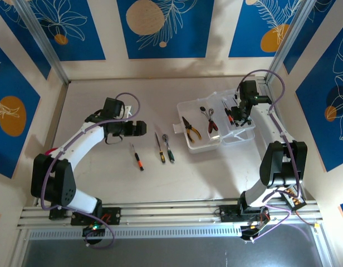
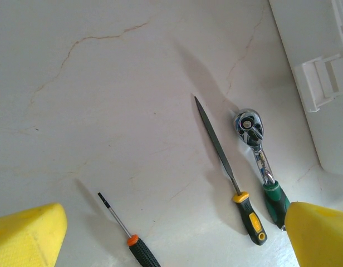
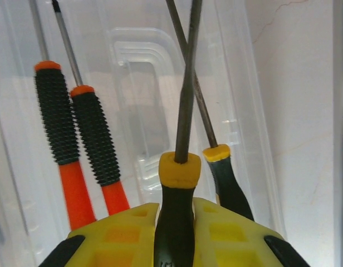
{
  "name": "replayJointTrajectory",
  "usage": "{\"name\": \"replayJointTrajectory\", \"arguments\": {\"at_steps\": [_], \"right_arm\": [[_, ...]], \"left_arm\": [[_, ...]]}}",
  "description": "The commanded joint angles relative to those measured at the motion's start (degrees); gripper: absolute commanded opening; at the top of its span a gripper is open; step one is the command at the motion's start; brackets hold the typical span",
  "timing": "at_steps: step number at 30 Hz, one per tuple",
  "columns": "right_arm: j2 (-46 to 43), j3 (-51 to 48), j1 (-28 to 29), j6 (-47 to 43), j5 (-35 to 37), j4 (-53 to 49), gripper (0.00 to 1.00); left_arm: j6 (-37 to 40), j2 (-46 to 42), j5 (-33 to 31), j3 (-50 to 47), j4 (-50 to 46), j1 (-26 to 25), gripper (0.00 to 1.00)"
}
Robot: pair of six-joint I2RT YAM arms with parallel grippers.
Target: Pack the tool kit
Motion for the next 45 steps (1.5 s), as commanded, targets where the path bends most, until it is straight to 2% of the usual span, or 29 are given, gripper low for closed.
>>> {"name": "replayJointTrajectory", "arguments": {"at_steps": [1,17,19,22,24,29,36,45], "right_arm": [[0.28,1.61,0.30,-1.34,2.70,-1.38,0.18],[-0.74,3.60,1.31,-0.21,4.42,-3.98,0.36],[-1.90,4.45,1.96,0.58,3.98,-4.80,0.49],[-3.81,5.72,3.54,2.09,2.69,-6.22,0.84],[-5.08,6.07,4.93,3.36,1.16,-6.85,0.98],[-8.00,5.23,11.62,5.60,-6.87,-6.34,0.99],[-8.23,3.04,22.83,12.02,-14.20,-1.35,0.99],[2.03,5.36,32.81,17.11,-17.40,4.41,0.89]], "left_arm": [[0.62,0.52,1.68,-0.15,0.73,0.27,1.00],[0.71,1.16,2.39,-0.13,0.76,0.31,1.00],[0.94,1.40,2.18,-0.06,0.47,0.24,1.00],[1.30,2.07,1.40,0.14,-0.40,0.22,1.00],[1.71,2.66,0.21,0.28,-1.30,-0.02,1.00],[2.55,3.84,-2.92,0.25,-3.01,-1.17,1.00],[2.03,4.36,-3.50,-0.53,-2.16,-1.83,1.00],[1.02,5.67,-2.33,-0.81,-0.92,-2.28,1.00]]}}
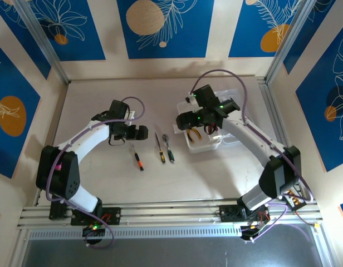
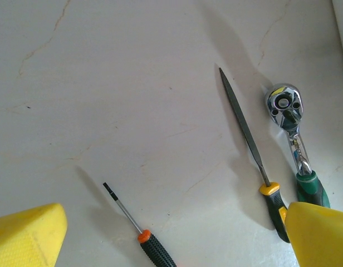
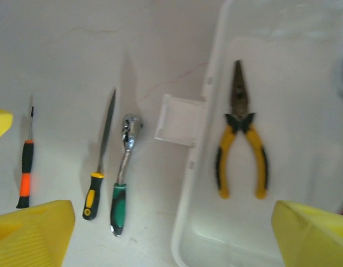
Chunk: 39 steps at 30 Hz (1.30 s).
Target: Pack the tool kit
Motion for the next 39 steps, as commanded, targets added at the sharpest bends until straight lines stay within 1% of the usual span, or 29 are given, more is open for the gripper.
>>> {"name": "replayJointTrajectory", "arguments": {"at_steps": [1,3,5,7,12,19,23,26,29,34,39], "right_arm": [[5.10,2.15,2.82,3.09,-2.52,2.09,0.88],[8.10,3.26,3.75,4.16,-2.42,2.65,0.85],[10.87,4.67,4.05,6.20,-2.09,2.71,0.79],[13.25,6.24,4.44,7.14,-3.58,2.76,0.75],[17.00,9.18,6.44,7.67,-3.56,2.22,0.74],[18.11,9.73,8.45,8.01,-2.86,1.61,0.73],[15.54,9.07,8.13,7.67,-1.15,0.82,0.73],[13.09,9.11,7.01,6.74,0.30,-0.86,0.75],[10.01,8.35,5.39,5.69,2.32,-2.79,0.77],[4.25,4.83,2.53,5.08,3.60,-3.92,0.78],[-0.90,1.17,-0.27,4.75,3.75,-3.98,0.78]], "left_arm": [[-0.08,0.72,0.10,-0.95,0.76,-0.64,1.00],[-0.25,0.75,0.09,-1.34,1.07,-0.66,1.00],[-0.37,0.66,0.25,-1.66,1.22,-0.72,1.00],[-0.30,0.57,0.05,-1.93,1.21,-0.73,1.00],[-0.25,0.30,-0.08,-2.64,1.45,-0.73,1.00],[-0.68,1.30,1.13,-2.48,2.65,-0.73,1.00],[-0.45,2.79,0.95,-0.56,2.58,-1.87,1.00],[0.12,5.10,-0.61,2.44,1.55,-4.46,1.00],[-0.24,8.12,-0.76,5.28,1.38,-6.91,1.00],[-1.30,12.98,-0.72,10.25,1.35,-10.72,1.00],[-1.88,18.76,-2.62,15.53,-0.18,-12.90,1.00]]}}
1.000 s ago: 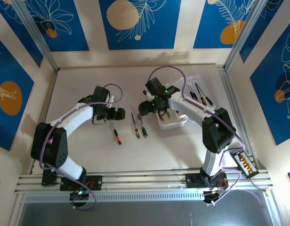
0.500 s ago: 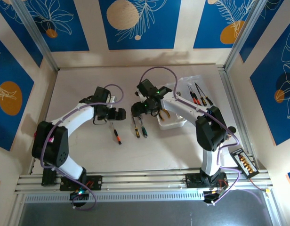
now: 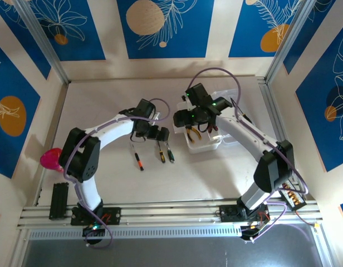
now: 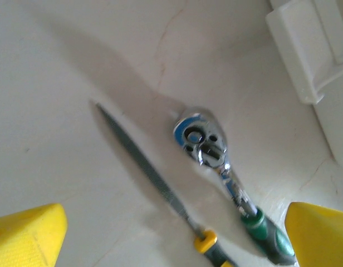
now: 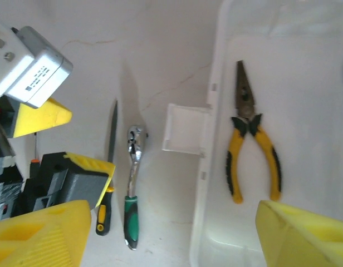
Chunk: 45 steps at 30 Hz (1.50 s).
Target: Pack the tool kit
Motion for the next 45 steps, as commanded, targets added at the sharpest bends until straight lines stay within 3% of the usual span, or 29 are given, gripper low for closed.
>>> {"name": "replayJointTrajectory", "arguments": {"at_steps": [1,10,17,20,32,38,45], "right_arm": [[-2.85,-2.68,-1.35,-1.20,0.56,-1.99,0.78],[-6.10,-6.09,-3.99,-1.82,-1.16,-0.81,0.78],[-6.98,-7.37,-4.74,-2.17,-1.94,0.01,0.78],[-7.47,-7.94,-5.11,-2.17,-2.32,0.22,0.78],[-7.92,-8.78,-5.74,-2.02,-3.18,0.31,0.78],[-7.74,-8.67,-5.72,-1.99,-3.46,0.48,0.78],[-7.78,-8.70,-5.75,-2.05,-3.63,0.24,0.78]], "left_arm": [[-1.09,3.78,-2.61,4.13,-2.82,-1.44,1.00],[-1.23,13.36,-8.63,12.58,-5.52,-5.25,0.97],[-1.07,17.80,-12.13,16.28,-8.03,-7.03,0.82],[-0.91,18.21,-12.93,16.46,-8.50,-7.27,0.78],[0.46,13.31,-19.08,15.50,-11.44,-7.37,0.76],[1.52,9.36,-15.81,14.47,-9.04,-7.85,0.75],[1.28,11.77,-11.52,15.52,-8.58,-9.15,0.62]]}}
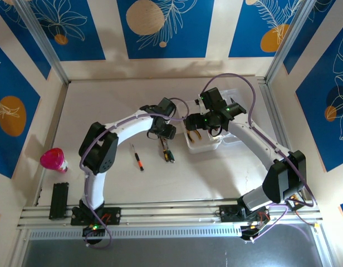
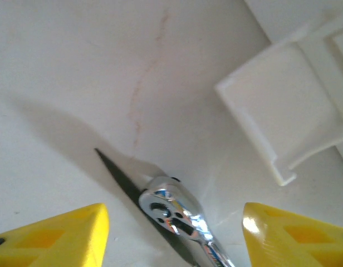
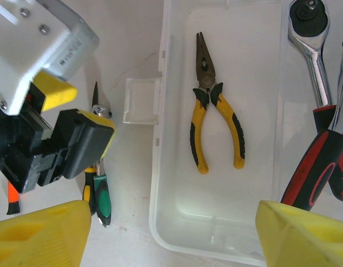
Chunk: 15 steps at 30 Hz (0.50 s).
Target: Pack the tool kit
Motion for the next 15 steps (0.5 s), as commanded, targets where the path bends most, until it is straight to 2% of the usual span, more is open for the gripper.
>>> {"name": "replayJointTrajectory", "arguments": {"at_steps": [1,10,15], "right_arm": [[-1.19,-0.53,-0.19,-0.53,-1.25,-0.10,0.78],[-1.40,-1.18,-0.56,-0.62,-1.59,0.05,0.78],[-1.28,-1.29,-0.68,-0.62,-1.78,0.13,0.78]], "left_arm": [[0.19,1.65,2.76,0.69,-1.08,-1.07,0.60],[-1.02,5.14,-0.23,1.14,-3.57,-1.13,0.59],[-1.06,6.20,0.21,1.06,-2.84,-1.15,0.59]]}}
